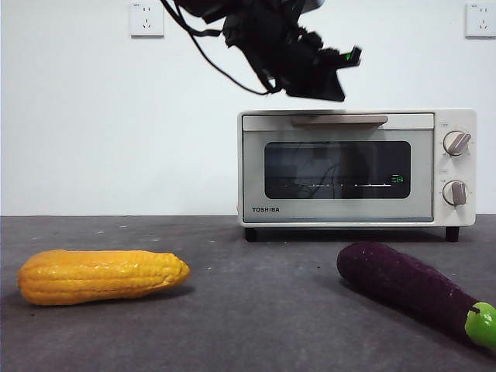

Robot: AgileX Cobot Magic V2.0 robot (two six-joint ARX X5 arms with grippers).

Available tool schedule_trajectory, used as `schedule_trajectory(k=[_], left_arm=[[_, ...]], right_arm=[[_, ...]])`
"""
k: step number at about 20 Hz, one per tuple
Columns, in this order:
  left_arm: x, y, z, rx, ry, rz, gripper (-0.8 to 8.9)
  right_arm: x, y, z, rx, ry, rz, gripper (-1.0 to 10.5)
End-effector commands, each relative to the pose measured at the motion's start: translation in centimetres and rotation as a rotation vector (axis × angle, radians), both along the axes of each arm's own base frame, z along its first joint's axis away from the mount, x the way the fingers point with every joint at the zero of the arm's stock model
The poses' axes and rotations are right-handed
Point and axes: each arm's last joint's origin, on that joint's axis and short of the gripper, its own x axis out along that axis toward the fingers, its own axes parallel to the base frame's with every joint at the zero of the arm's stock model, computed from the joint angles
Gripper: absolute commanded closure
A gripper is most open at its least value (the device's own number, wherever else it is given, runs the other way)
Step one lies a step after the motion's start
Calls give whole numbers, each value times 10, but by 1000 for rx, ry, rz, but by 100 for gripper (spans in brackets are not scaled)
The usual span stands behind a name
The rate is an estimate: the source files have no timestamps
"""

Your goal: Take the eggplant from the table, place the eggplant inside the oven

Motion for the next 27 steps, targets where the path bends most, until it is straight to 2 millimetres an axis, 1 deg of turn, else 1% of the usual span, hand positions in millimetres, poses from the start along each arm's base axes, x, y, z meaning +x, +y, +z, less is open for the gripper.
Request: schedule_trajectory(k=[1, 2, 4, 8, 11, 17, 20, 25, 27], left_arm=[[12, 2, -30, 57, 52, 19, 820], [14, 5, -33, 69, 73, 26, 819], [14, 4, -40, 80, 103, -2, 819], [10, 3, -46, 90, 167, -79, 819], [6, -2, -51, 106, 189, -94, 819], [-2, -14, -72, 154, 269, -140, 819], [-10, -23, -78, 175, 293, -164, 819], [-30, -43, -79, 191, 306, -217, 820], [-41, -52, -80, 189, 325, -275, 819]], right_arm=[[3, 0, 1, -8, -7, 7, 379], [3, 0, 1, -8, -9, 7, 379], [8, 0, 1, -10, -8, 5, 379], [15, 0, -1, -10, 10, 6, 379], [17, 0, -1, -10, 18, 6, 379], [17, 0, -1, -10, 17, 6, 379], [17, 0, -1, -10, 17, 6, 379], [17, 0, -1, -11, 17, 6, 379], [17, 0, -1, -11, 17, 6, 379]])
